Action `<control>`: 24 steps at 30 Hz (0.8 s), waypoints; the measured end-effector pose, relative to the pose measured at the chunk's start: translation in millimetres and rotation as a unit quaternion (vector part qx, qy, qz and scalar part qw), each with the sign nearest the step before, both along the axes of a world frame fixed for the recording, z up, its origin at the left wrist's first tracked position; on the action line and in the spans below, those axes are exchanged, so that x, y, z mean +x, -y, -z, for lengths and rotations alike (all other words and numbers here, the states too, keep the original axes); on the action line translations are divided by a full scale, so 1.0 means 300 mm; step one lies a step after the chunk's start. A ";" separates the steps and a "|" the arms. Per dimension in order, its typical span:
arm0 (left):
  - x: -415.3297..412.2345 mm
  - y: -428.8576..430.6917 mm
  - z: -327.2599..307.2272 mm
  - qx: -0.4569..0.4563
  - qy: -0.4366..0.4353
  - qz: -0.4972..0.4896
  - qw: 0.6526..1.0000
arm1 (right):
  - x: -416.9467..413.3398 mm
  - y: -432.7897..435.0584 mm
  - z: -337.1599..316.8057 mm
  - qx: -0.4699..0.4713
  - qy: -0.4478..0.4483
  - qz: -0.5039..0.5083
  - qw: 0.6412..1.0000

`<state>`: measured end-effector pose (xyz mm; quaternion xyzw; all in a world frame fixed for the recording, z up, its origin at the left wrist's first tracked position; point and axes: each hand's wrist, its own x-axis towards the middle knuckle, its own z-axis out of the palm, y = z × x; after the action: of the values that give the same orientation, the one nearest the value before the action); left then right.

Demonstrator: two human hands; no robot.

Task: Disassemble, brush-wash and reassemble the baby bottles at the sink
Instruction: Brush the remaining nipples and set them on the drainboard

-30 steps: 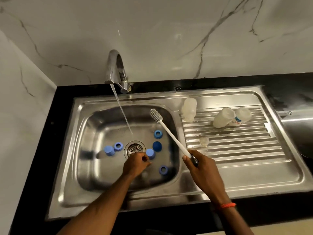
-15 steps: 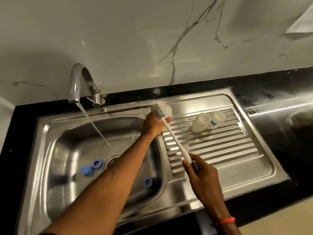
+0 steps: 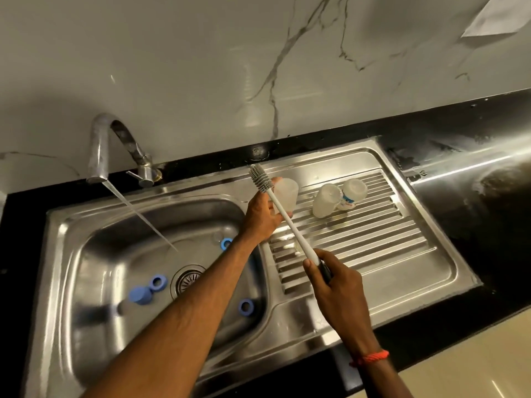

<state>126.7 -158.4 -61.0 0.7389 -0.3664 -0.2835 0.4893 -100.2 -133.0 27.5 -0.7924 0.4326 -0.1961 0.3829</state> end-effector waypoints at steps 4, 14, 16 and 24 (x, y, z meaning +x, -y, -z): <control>-0.003 -0.021 0.045 0.034 0.019 0.014 0.999 | 0.000 -0.004 -0.001 0.005 0.004 -0.005 1.000; 0.002 -0.029 0.062 0.045 0.088 0.033 0.995 | -0.011 -0.014 -0.001 0.001 0.007 -0.002 1.000; 0.002 -0.057 0.059 0.027 0.079 0.027 0.996 | -0.013 -0.016 0.004 -0.002 0.008 -0.004 1.000; 0.051 -0.329 0.080 -0.030 0.140 -0.100 0.985 | 0.018 -0.049 -0.003 0.007 0.006 -0.035 0.999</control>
<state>142.0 -59.6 -85.1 0.7894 -0.3638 -0.1152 0.4809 -94.7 -118.2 28.5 -0.8031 0.4039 -0.1844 0.3974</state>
